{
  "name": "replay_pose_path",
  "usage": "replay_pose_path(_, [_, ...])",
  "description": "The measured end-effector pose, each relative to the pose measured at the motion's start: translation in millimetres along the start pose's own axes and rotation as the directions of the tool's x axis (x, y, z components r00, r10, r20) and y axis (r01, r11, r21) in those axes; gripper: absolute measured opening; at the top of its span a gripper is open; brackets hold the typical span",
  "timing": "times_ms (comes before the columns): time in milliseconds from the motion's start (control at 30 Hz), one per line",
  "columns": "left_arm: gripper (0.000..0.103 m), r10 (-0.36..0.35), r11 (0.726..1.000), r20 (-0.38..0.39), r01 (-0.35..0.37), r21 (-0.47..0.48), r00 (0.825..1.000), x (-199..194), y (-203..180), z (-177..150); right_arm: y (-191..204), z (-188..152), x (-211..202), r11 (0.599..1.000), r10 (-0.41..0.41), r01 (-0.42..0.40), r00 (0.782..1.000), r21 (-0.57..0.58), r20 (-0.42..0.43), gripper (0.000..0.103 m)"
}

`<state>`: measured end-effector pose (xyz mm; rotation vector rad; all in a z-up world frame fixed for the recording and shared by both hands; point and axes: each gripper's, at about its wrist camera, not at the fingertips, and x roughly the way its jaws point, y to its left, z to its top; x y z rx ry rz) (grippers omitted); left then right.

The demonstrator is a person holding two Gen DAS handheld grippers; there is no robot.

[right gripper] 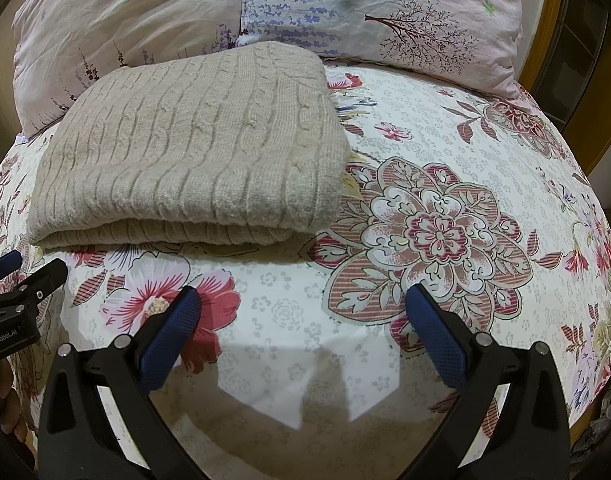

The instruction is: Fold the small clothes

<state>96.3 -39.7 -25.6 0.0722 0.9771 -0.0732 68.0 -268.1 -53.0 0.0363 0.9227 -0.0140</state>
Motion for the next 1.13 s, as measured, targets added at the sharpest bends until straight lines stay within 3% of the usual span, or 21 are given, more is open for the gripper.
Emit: replay_pose_path(1133, [0.102,-0.005,1.0,0.001,0.005,0.011,1.0,2.9,1.4,1.7,-0.9,0.0,-0.3,1.0,0.004,-0.004,1.0,-0.005,-0.001,0.101])
